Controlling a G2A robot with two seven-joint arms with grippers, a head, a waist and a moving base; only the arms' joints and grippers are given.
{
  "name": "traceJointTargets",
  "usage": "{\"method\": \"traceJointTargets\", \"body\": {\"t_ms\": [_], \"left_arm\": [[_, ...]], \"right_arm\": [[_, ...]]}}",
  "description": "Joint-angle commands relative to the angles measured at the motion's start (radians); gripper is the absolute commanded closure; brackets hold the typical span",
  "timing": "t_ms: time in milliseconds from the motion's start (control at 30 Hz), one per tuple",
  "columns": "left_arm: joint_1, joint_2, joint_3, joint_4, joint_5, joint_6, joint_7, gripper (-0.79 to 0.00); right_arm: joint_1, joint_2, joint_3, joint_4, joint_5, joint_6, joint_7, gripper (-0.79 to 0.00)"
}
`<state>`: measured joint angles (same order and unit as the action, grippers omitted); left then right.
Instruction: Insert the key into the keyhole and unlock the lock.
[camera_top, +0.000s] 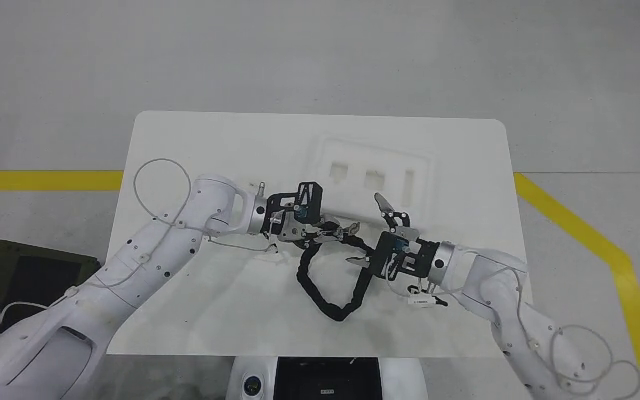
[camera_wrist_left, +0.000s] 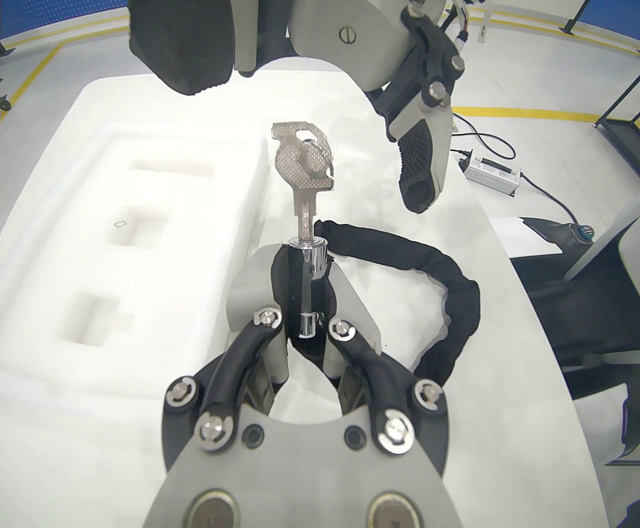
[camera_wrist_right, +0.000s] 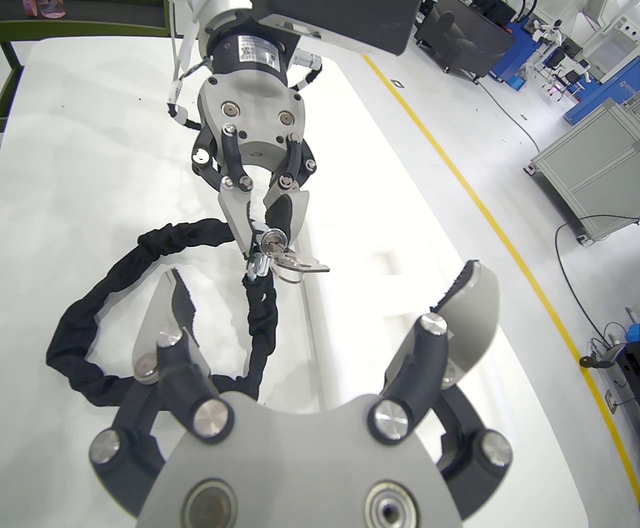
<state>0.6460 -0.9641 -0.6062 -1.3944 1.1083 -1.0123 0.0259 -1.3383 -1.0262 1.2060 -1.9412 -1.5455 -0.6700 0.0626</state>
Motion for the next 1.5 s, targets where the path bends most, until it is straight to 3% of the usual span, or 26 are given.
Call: {"method": "traceJointTargets", "body": {"t_ms": [0, 100, 267, 433, 567, 733, 767, 800, 1167, 1467], "left_arm": [[0.000, 0.000, 0.000, 0.000, 0.000, 0.000, 0.000, 0.000], [0.013, 0.000, 0.000, -0.006, 0.002, 0.015, -0.008, 0.000], [0.030, 0.005, -0.023, -0.012, -0.009, 0.000, -0.044, 0.000], [0.035, 0.014, -0.024, -0.032, -0.031, 0.000, -0.090, 0.000], [0.030, 0.021, -0.018, -0.044, -0.054, 0.000, -0.109, 0.000], [0.027, 0.023, -0.016, -0.047, -0.067, 0.000, -0.114, 0.000], [0.027, 0.023, -0.016, -0.047, -0.067, 0.000, -0.114, 0.000], [0.027, 0.023, -0.016, -0.047, -0.067, 0.000, -0.114, 0.000], [0.027, 0.023, -0.016, -0.047, -0.067, 0.000, -0.114, 0.000], [0.027, 0.023, -0.016, -0.047, -0.067, 0.000, -0.114, 0.000]], "right_arm": [[0.000, 0.000, 0.000, 0.000, 0.000, 0.000, 0.000, -0.785], [-0.003, 0.000, 0.000, 0.001, -0.005, 0.007, -0.001, -0.785], [0.037, 0.009, 0.020, 0.013, -0.064, -0.095, -0.042, -0.785], [0.102, 0.026, 0.013, 0.024, -0.238, -0.227, -0.156, -0.785], [0.140, 0.033, -0.014, 0.053, -0.348, -0.237, -0.254, -0.785], [0.171, 0.037, -0.042, 0.087, -0.424, -0.214, -0.322, -0.597], [0.173, 0.038, -0.046, 0.091, -0.434, -0.208, -0.329, -0.465], [0.175, 0.038, -0.050, 0.094, -0.438, -0.203, -0.338, -0.416], [0.179, 0.049, -0.062, 0.076, -0.487, -0.205, -0.369, -0.329], [0.187, 0.046, -0.063, 0.054, -0.403, -0.263, -0.271, -0.299]]}}
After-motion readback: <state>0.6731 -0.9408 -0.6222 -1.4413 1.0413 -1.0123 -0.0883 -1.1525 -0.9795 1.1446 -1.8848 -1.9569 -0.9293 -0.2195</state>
